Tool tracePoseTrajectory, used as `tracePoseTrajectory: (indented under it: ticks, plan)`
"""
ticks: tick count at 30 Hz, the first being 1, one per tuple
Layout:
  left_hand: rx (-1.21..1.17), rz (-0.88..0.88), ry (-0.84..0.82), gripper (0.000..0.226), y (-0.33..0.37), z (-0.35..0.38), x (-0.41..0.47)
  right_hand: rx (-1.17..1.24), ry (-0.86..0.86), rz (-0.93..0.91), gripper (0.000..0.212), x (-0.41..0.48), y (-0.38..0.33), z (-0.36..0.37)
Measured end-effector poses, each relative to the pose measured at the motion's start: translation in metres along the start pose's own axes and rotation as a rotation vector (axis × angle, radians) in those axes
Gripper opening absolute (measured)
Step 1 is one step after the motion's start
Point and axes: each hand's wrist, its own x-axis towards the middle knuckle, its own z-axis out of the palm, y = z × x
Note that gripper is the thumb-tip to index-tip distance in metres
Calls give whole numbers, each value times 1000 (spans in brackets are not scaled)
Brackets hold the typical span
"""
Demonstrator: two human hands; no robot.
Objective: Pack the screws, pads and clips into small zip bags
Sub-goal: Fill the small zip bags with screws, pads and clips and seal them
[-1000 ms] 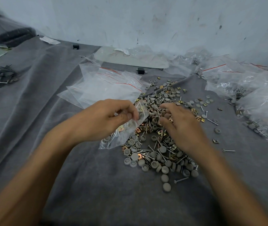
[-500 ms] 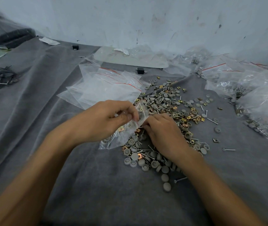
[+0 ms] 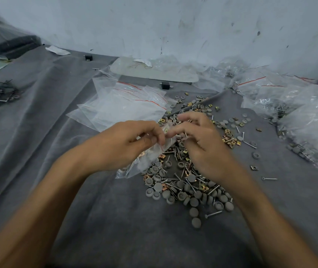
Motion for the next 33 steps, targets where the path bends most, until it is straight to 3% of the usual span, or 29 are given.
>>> tracePoseTrajectory:
  ticks: [2, 3, 5, 6, 11, 17, 21, 28, 33]
  plan:
    - [-30, 29, -24, 21, 4, -1, -1, -88, -110, -1, 47, 0, -1, -3]
    - [-47, 53, -29, 20, 7, -2, -2, -71, -137, -17, 38, 0, -2, -4]
    - [-113, 101, -13, 17, 13, -4, -3, 48, -95, -44, 12, 1, -7, -7]
    - [-152, 120, 10, 18, 17, -6, -4, 114, -44, -44, 10, 1, -11, -9]
    - [-382, 107, 176, 31, 27, -14, -5, 324, 240, -60, 15, 0, -27, -25]
    - [-430, 165, 288, 33, 28, -12, -5, 274, 330, -48, 15, -5, -31, -39]
    - [-458, 181, 334, 5, 27, -9, -2, 233, 327, -48, 13, -8, -33, -43]
    - [-465, 244, 470, 12, 32, -2, 1, 163, 246, -61, 13, -11, -42, -49]
    - [-379, 289, 448, 10, 36, 3, 0, 113, 213, -38, 33, -15, -49, -53]
